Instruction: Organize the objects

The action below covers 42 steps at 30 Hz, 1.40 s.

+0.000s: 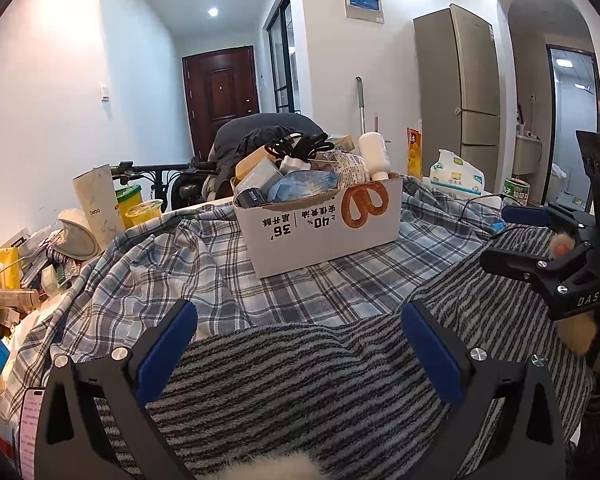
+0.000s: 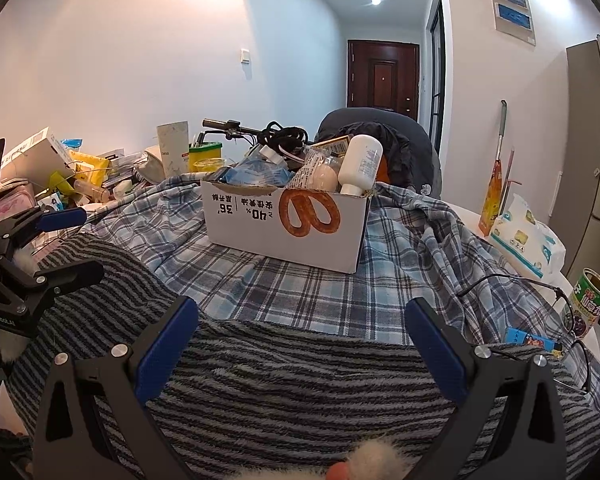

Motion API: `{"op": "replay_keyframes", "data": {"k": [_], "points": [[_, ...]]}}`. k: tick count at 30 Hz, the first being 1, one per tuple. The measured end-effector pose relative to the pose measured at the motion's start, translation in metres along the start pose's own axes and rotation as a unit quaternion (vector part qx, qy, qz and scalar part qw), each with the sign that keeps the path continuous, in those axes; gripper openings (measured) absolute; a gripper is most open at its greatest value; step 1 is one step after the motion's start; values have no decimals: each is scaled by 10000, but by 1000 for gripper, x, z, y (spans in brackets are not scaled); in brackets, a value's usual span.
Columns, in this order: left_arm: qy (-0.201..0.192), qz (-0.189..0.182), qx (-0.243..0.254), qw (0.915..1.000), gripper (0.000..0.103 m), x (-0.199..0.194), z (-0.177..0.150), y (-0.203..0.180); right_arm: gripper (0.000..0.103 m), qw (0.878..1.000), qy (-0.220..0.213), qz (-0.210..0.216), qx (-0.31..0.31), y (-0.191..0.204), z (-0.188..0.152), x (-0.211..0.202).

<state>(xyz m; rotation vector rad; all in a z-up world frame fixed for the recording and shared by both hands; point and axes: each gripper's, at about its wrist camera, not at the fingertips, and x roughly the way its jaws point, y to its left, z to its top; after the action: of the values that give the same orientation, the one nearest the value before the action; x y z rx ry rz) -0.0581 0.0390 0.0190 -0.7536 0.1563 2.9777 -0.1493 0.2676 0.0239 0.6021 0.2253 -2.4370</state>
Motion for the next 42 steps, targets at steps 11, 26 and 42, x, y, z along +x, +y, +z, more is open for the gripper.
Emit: {"op": "replay_keyframes", "data": {"k": [11, 26, 42], "points": [[20, 6, 5, 10000, 103, 0, -1, 0, 103, 10000, -16, 18, -25, 1, 0, 0], [3, 39, -12, 10000, 103, 0, -1, 0, 103, 10000, 29, 22, -42, 1, 1, 1], [107, -30, -87, 9999, 103, 2, -1, 1, 103, 10000, 67, 0, -57, 2, 1, 2]]}}
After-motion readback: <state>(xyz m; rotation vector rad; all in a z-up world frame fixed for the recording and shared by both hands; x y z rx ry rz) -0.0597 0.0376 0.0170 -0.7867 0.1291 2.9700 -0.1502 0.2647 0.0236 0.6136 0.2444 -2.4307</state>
